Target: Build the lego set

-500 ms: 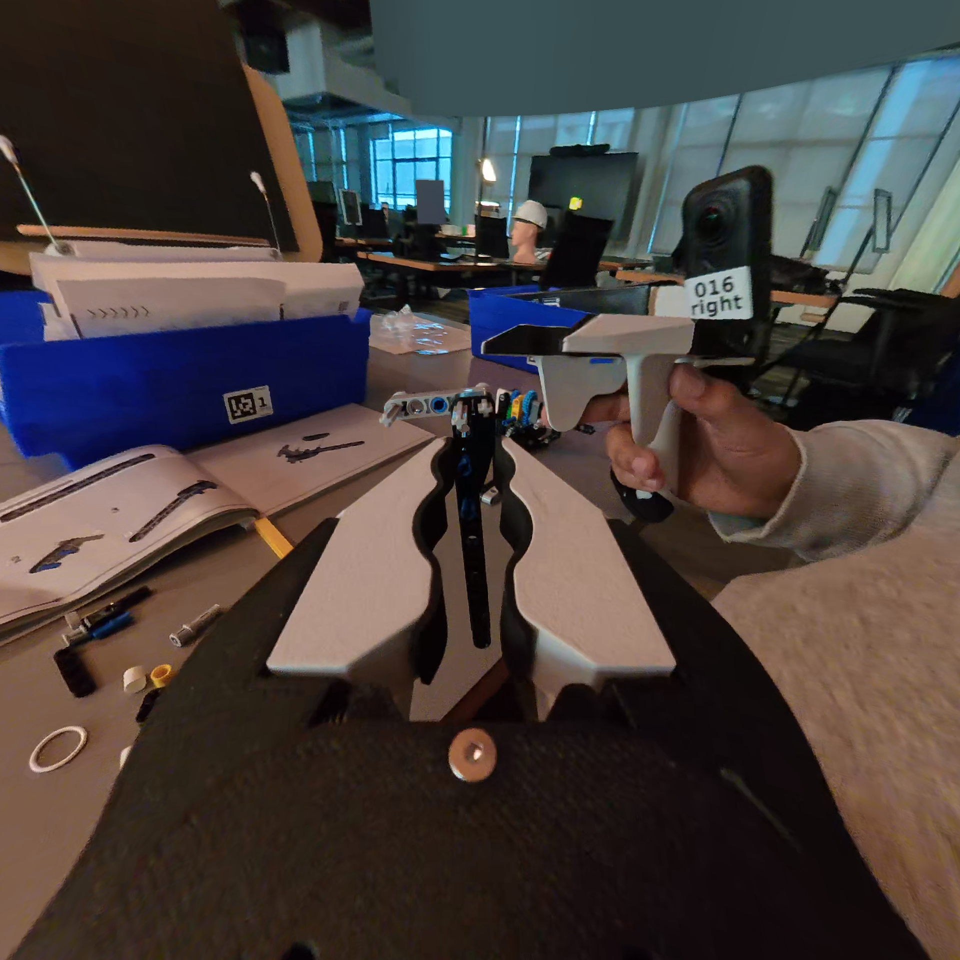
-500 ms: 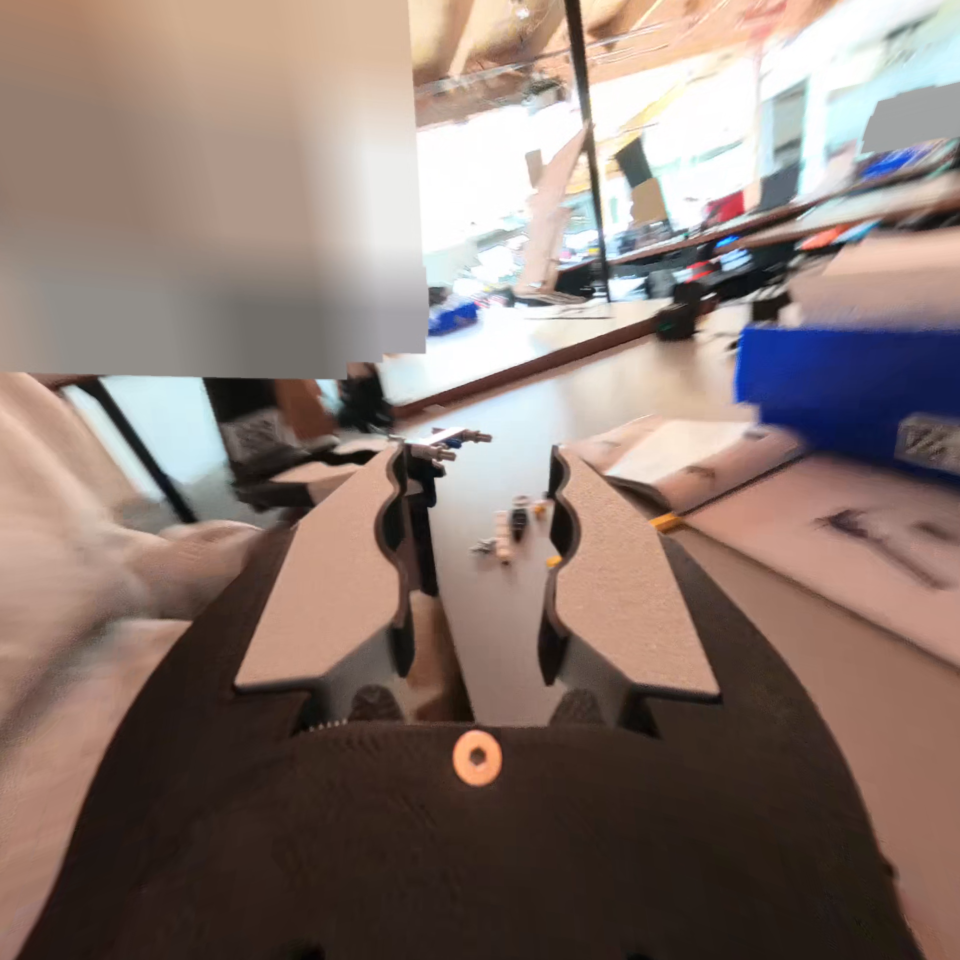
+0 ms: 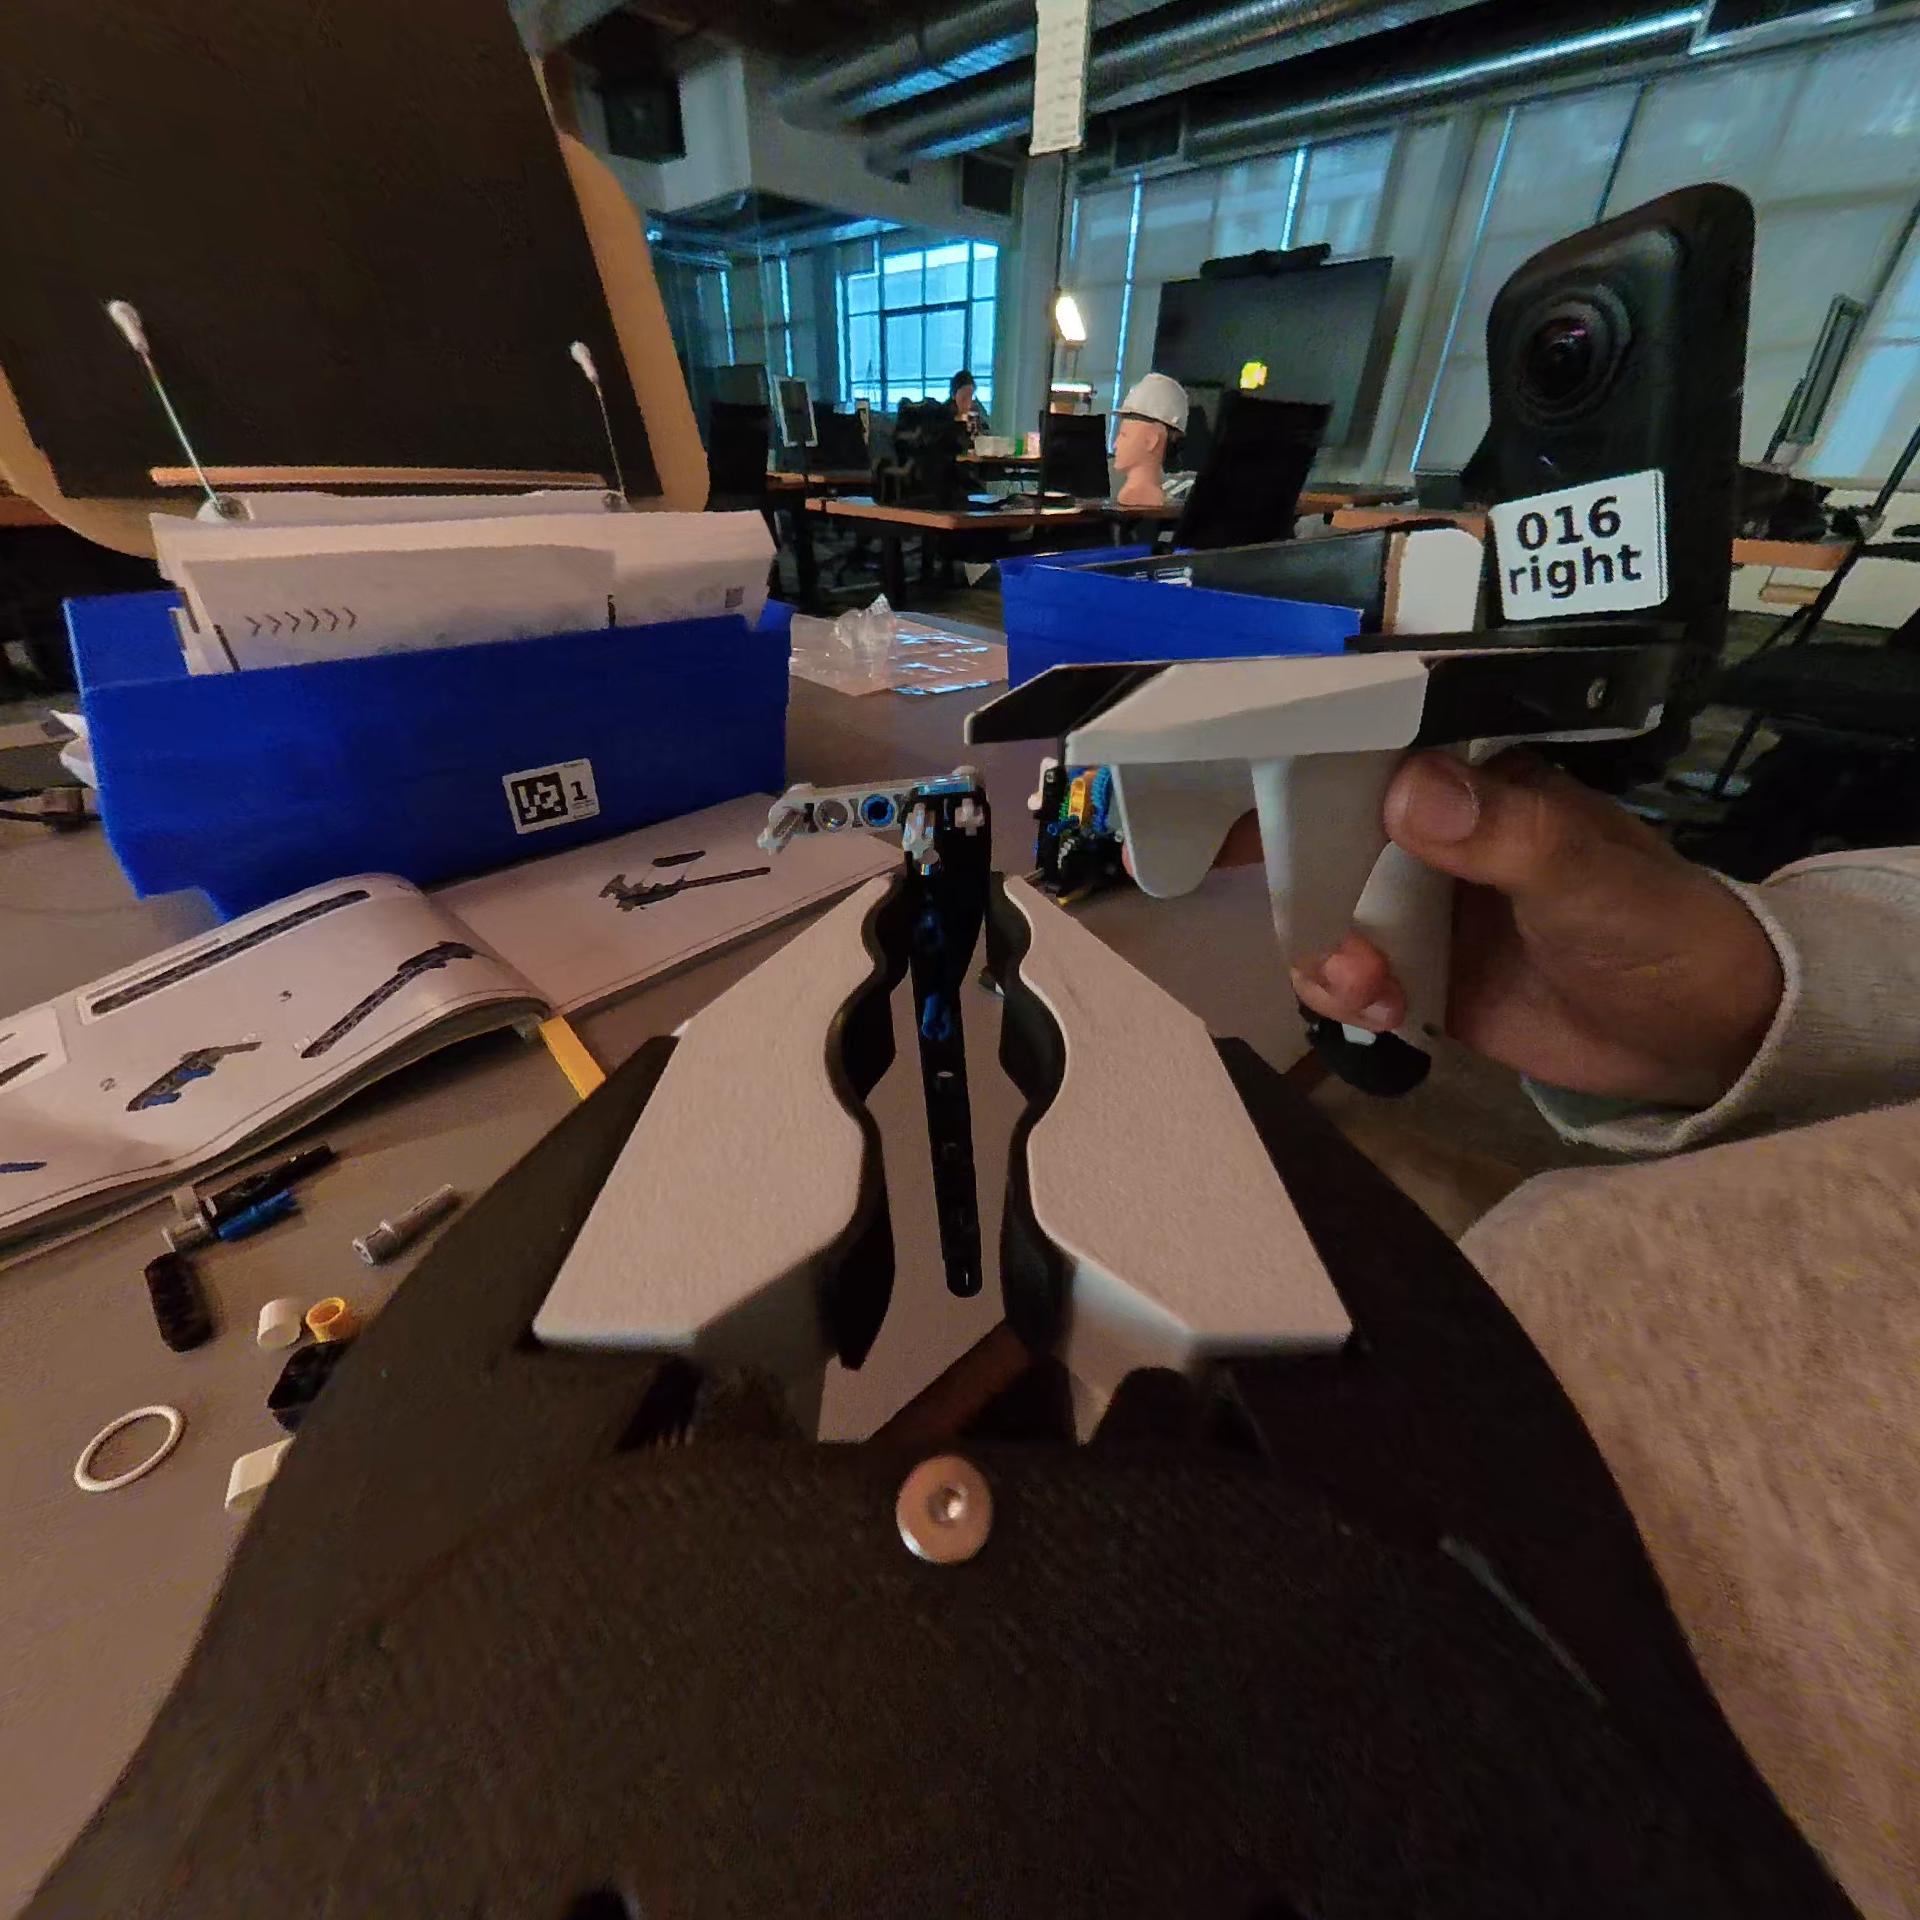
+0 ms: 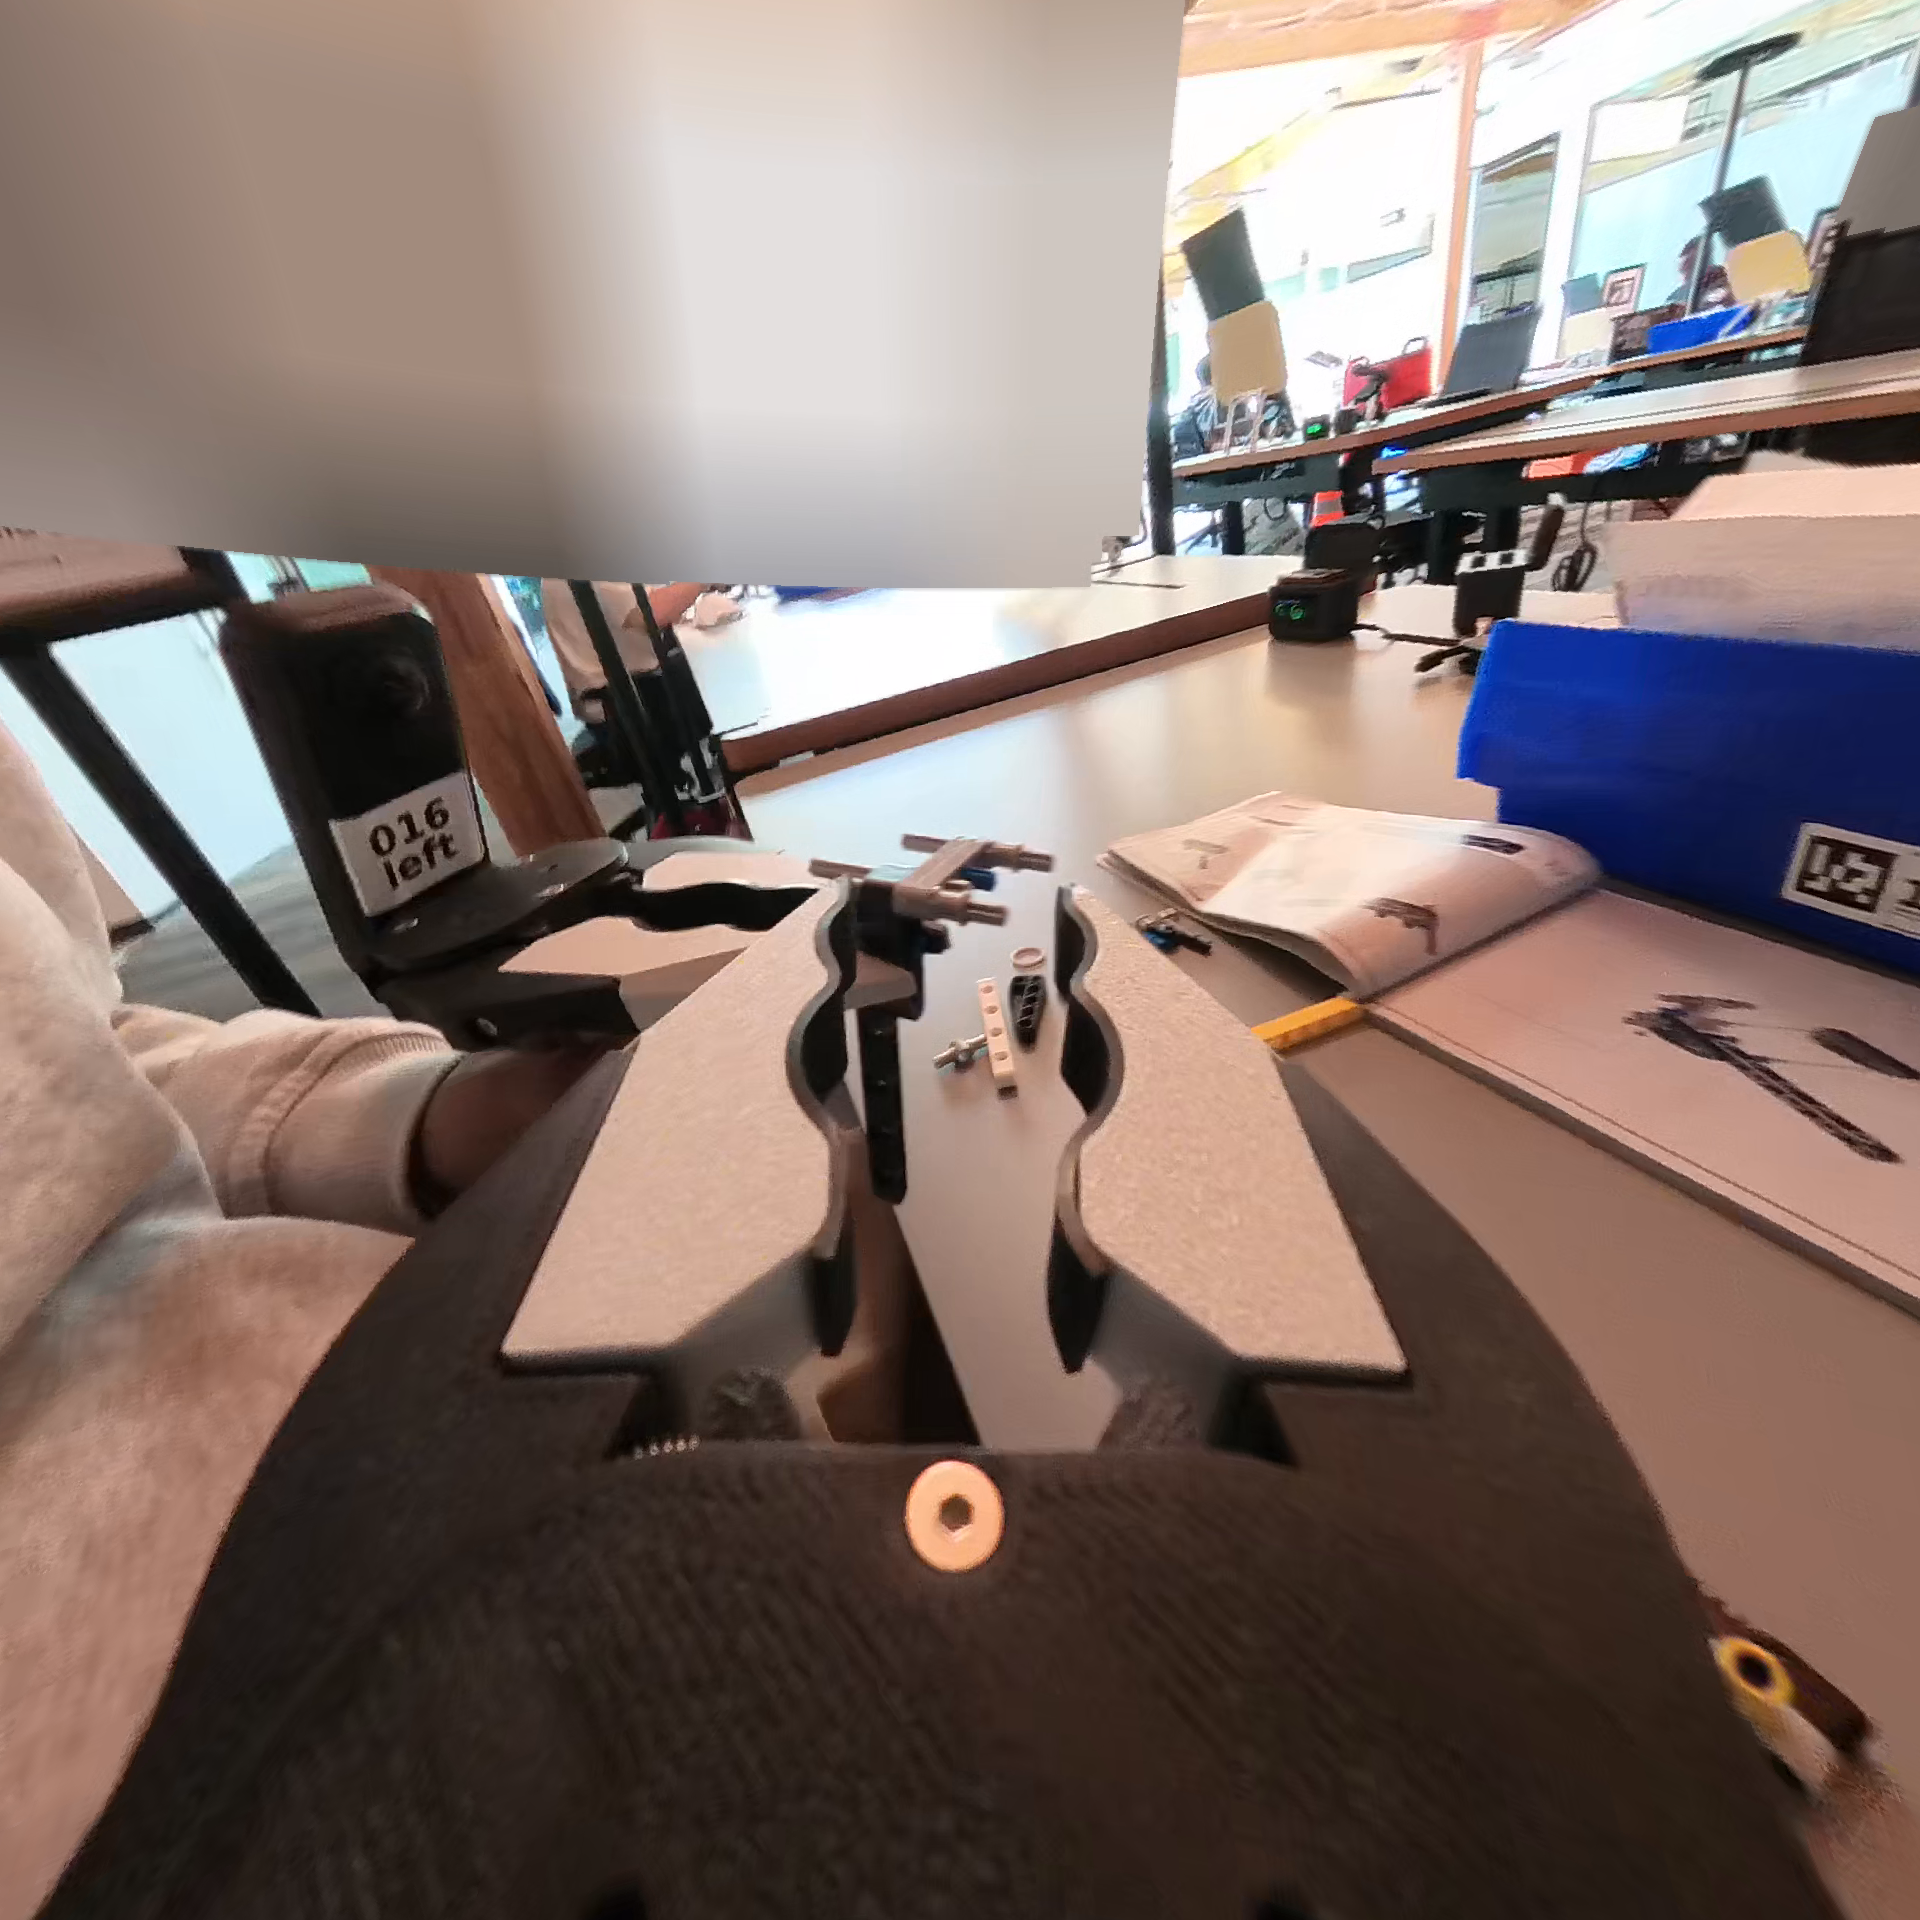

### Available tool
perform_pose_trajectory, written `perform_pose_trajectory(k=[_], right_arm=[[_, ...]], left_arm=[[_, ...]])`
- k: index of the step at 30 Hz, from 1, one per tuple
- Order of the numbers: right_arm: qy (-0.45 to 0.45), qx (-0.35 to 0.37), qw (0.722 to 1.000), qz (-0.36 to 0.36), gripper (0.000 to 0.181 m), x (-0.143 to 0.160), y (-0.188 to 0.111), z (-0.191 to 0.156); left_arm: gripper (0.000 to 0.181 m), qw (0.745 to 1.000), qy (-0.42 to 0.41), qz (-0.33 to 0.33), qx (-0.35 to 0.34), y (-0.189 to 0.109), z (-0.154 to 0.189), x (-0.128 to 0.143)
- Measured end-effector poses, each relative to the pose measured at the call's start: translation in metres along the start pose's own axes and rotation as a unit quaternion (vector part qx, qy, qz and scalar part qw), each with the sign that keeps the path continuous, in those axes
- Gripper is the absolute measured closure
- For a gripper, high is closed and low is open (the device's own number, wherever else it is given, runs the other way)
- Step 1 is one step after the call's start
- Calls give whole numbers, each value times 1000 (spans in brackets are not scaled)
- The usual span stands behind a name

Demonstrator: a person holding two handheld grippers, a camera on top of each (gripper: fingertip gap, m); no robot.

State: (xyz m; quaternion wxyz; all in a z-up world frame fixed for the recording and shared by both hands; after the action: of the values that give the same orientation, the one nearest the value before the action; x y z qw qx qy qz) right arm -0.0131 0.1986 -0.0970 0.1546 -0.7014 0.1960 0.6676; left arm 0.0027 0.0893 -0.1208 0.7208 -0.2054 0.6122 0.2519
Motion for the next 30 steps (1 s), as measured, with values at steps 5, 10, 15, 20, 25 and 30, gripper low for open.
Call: perform_pose_trajectory(k=[5, 10, 15, 20, 25, 30], right_arm=[[9, 6, 1000, -5, 144, 2, -1, 7], [-14, -4, 1000, -18, 142, 5, 4, -1], [-29, -4, 999, -26, 143, 8, 6, -3], [-11, -2, 999, -32, 144, 10, 8, -2], [-23, 6, 999, -43, 145, 12, 9, -4], [-28, 27, 998, -48, 153, 12, 10, -3]], left_arm=[[171, 1000, -8, -2, -4, 1, -4, 2], [171, 1000, -14, -1, -4, 1, -6, 3], [171, 1000, -22, 2, 0, 2, -7, 3], [171, 1000, -15, -3, -2, 4, -6, 5], [171, 1000, -6, -7, -9, 5, -4, 7], [171, 1000, 2, -9, -14, 6, -2, 8]])
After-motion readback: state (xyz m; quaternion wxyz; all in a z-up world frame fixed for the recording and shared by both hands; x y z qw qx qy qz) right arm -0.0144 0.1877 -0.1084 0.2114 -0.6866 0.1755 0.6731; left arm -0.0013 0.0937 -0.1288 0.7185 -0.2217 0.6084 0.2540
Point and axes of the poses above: each gripper's, where its closed fingertips meet, y out along the fingers, x out of its underside, z = x × y across the jaws, the point moved 6 cm from there along -y, back along the fingers, and after that the axes turned 8 degrees about -y, right-handed, at the moved point
